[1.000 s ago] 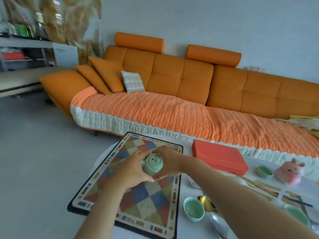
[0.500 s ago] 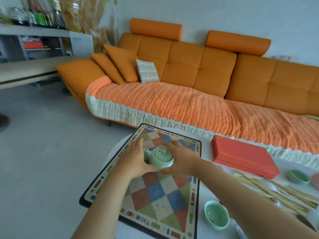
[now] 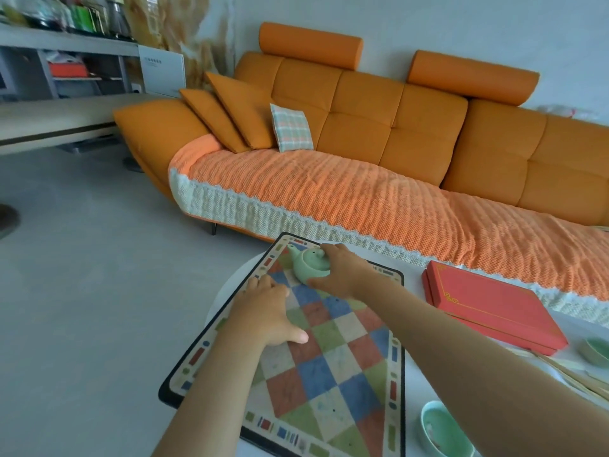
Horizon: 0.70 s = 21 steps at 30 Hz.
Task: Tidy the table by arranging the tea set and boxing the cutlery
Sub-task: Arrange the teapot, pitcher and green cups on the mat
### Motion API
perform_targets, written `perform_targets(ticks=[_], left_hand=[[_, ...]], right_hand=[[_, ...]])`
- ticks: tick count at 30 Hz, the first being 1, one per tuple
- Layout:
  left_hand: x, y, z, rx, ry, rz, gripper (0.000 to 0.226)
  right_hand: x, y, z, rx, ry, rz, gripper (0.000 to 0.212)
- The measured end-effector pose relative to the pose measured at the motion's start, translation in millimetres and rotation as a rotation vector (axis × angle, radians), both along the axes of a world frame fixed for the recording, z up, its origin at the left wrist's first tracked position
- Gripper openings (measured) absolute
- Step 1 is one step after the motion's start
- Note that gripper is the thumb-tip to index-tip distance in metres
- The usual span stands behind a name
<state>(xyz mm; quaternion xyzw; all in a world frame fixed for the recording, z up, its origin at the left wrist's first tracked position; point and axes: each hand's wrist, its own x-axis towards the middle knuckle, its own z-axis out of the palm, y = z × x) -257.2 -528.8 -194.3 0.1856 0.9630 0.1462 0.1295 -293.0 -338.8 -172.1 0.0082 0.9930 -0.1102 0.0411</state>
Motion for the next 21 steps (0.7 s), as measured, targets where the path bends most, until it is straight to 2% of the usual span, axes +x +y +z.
perform_targets(ticks=[6,10,13,17,19,21], left_hand=[[-4.0,2.1,-2.4,-0.056,0.014,-0.019,0.094],[-4.3,6.4,-1.8,-0.057,0.047,-0.01,0.084],[-0.6,15.3,3.6,0.016,0.112,0.019,0.07],[14.6,35.9,15.8,0.265,0.217,0.015,0.043],[29.4,50.5,24.6,0.389,0.218,-0.018,0.025],[47.9,68.0,32.6,0.453,0.188,-0.071,0.016]], right_hand=[[-38.6,-16.9,1.3,-0.005,-0.015,-0.018,0.081],[-39.1,-16.3,1.3,0.034,-0.013,-0.016,0.086],[-24.2,-11.4,4.7,0.075,0.044,0.004,0.095],[18.1,-0.5,21.4,0.013,0.186,0.028,0.079],[47.3,12.2,31.3,-0.029,0.204,0.02,0.066],[79.8,30.7,39.4,-0.062,0.186,0.006,0.054]])
